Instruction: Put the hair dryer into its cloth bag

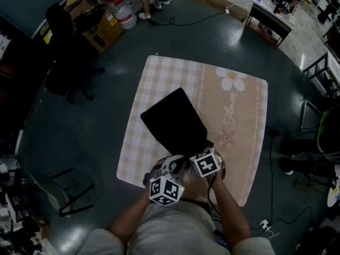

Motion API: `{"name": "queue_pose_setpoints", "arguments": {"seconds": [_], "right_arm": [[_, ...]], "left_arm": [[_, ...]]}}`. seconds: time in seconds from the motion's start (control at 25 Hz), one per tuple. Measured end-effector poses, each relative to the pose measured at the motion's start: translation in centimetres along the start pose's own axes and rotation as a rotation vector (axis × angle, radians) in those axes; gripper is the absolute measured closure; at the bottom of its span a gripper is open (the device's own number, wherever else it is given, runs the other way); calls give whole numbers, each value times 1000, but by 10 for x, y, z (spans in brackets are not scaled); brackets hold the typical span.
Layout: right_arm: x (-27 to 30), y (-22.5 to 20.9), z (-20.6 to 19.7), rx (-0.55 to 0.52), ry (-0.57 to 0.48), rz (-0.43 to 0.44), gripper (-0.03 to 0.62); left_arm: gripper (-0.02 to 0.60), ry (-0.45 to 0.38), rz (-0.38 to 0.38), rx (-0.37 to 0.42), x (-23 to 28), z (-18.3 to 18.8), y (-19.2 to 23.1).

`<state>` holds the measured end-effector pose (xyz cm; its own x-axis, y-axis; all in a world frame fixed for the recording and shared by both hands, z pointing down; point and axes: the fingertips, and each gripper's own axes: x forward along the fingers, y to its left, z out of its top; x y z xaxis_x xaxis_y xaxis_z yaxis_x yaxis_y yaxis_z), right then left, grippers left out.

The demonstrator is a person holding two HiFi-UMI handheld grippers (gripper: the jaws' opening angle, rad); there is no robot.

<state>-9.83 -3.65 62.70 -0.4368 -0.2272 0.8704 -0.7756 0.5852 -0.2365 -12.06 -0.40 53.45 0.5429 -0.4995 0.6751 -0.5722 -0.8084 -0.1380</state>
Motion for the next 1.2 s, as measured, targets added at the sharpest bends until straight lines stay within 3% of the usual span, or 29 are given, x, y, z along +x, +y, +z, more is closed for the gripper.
{"name": "queue_pose_setpoints", "arguments": {"seconds": [0.48,0.68,1.2], "right_arm": [[4,0,11,38,-62,7,413],[7,1,13,-9,-125,-15,412],[-38,16,-16,-66,-231,-12,388]], "left_arm": [[569,16,7,-13,2,-6,-2],[569,22,21,-66,6,-12,-1],[569,32,67,-77,5,-14,-2]]}}
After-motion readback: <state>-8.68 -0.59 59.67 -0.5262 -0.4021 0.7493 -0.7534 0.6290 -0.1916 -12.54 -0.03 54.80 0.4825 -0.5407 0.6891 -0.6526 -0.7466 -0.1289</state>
